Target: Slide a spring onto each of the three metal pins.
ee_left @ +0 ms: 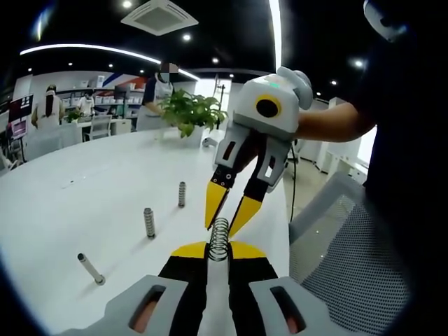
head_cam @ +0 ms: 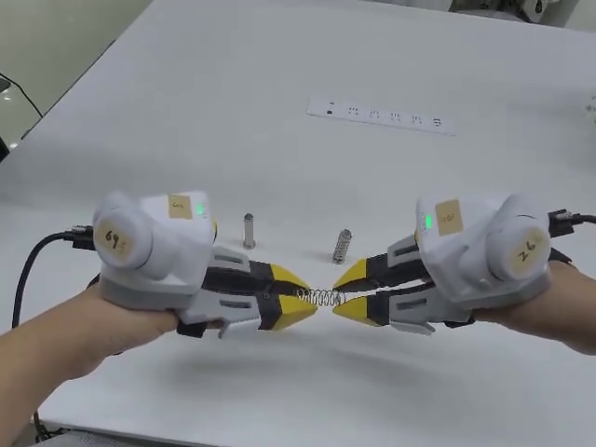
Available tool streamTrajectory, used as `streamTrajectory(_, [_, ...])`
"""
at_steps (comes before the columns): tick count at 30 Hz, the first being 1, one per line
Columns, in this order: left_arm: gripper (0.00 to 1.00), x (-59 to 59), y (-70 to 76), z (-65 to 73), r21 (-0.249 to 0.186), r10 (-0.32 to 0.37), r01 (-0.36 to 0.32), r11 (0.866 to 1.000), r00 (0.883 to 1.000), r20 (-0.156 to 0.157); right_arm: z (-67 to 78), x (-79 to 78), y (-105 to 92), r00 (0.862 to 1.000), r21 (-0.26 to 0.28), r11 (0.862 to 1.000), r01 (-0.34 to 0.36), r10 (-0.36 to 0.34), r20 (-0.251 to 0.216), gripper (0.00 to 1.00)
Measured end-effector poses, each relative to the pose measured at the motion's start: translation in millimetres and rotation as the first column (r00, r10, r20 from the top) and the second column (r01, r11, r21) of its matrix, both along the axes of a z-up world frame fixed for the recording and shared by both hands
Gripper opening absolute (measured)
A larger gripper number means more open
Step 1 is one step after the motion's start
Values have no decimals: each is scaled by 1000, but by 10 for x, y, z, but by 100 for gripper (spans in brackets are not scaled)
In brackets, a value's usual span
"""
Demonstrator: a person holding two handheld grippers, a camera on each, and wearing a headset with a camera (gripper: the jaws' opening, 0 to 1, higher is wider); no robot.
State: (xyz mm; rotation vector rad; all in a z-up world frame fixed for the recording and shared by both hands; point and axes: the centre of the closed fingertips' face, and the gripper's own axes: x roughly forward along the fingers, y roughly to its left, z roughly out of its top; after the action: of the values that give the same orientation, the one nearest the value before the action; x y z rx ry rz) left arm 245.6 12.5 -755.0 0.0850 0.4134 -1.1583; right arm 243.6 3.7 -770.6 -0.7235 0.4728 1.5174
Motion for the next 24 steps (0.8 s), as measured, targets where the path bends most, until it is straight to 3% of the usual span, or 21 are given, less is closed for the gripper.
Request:
streamTrajectory(4, [2,-3,-2,4,0,-3,3,1000,1000,0,29,7,11,1000,30,999,12,-12,-8,9])
streamTrajectory(9, [2,-11,-5,-6,-1,-6,6,1000,1000,-6,15,-11,-1,1000,15,1000,-6,7,-5,8])
streamTrajectory(24, [2,-5,12,-29,-2,0,0,1000,1000,-8,273,-27,47,992,12,996,-83,81,94,7])
